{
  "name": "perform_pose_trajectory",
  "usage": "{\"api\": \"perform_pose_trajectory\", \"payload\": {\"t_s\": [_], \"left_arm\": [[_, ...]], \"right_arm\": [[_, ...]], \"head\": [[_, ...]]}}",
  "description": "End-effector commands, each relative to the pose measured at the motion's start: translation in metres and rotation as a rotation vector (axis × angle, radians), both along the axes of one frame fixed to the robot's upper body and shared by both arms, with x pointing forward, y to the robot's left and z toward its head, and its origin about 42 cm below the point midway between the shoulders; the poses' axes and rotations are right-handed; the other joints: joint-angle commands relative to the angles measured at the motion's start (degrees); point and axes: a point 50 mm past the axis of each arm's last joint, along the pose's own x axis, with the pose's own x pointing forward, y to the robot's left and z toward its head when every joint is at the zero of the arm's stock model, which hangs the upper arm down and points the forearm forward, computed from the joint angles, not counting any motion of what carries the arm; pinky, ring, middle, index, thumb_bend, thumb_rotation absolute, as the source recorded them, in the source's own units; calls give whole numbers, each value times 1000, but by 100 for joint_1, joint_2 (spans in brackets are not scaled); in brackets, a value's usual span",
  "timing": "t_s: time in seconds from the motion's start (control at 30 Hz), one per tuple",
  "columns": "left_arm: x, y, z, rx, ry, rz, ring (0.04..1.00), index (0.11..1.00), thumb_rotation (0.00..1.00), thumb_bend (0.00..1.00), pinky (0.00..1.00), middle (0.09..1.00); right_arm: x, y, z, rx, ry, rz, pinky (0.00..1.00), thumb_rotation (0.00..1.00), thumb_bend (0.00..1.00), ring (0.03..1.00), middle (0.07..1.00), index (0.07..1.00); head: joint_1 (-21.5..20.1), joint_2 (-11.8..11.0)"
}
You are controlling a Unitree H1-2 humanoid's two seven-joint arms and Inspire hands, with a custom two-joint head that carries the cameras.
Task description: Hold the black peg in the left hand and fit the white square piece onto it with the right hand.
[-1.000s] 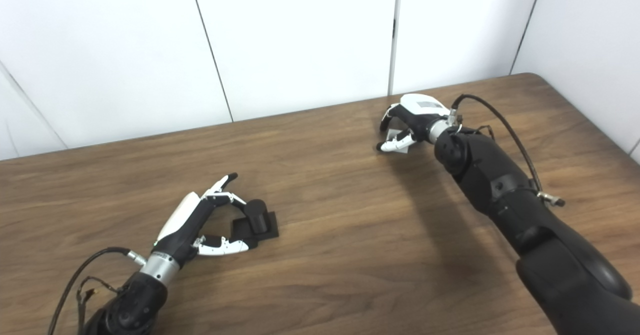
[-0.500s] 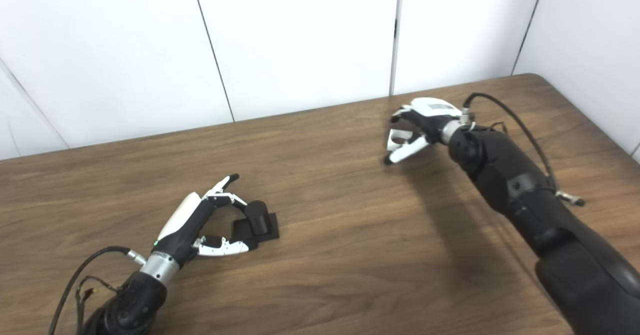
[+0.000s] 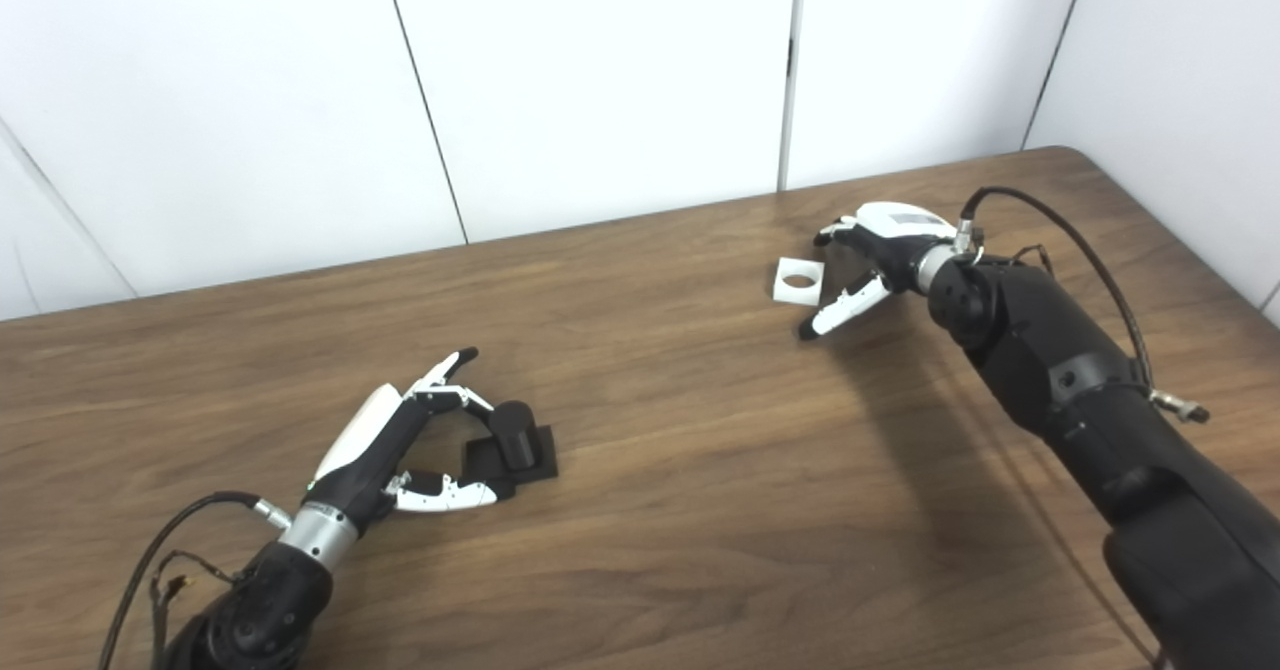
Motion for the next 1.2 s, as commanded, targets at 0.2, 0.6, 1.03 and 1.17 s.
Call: {"api": "perform_pose_trajectory", "payload": {"t_s": [0.2, 0.6, 1.03, 1.17], "left_arm": [[-9, 15, -27, 135, 117, -5, 1000, 493, 69, 523, 1000, 1000], [-7, 12, -25, 130, 120, -1, 1000, 493, 68, 524, 1000, 1000], [-10, 10, -25, 116, 134, 9, 1000, 493, 67, 524, 1000, 1000], [-10, 9, -26, 120, 138, 9, 1000, 493, 67, 524, 1000, 1000]], "right_arm": [[3, -9, 22, -5, -142, -8, 908, 490, 908, 942, 942, 824], [10, 12, 11, 7, -144, -2, 882, 534, 885, 933, 932, 817], [19, 31, 9, 16, -142, 7, 872, 509, 876, 919, 932, 815], [20, 32, 9, 15, -141, 12, 866, 506, 875, 917, 930, 813]], "head": [[1, -8], [49, -11], [92, 26], [94, 33]]}}
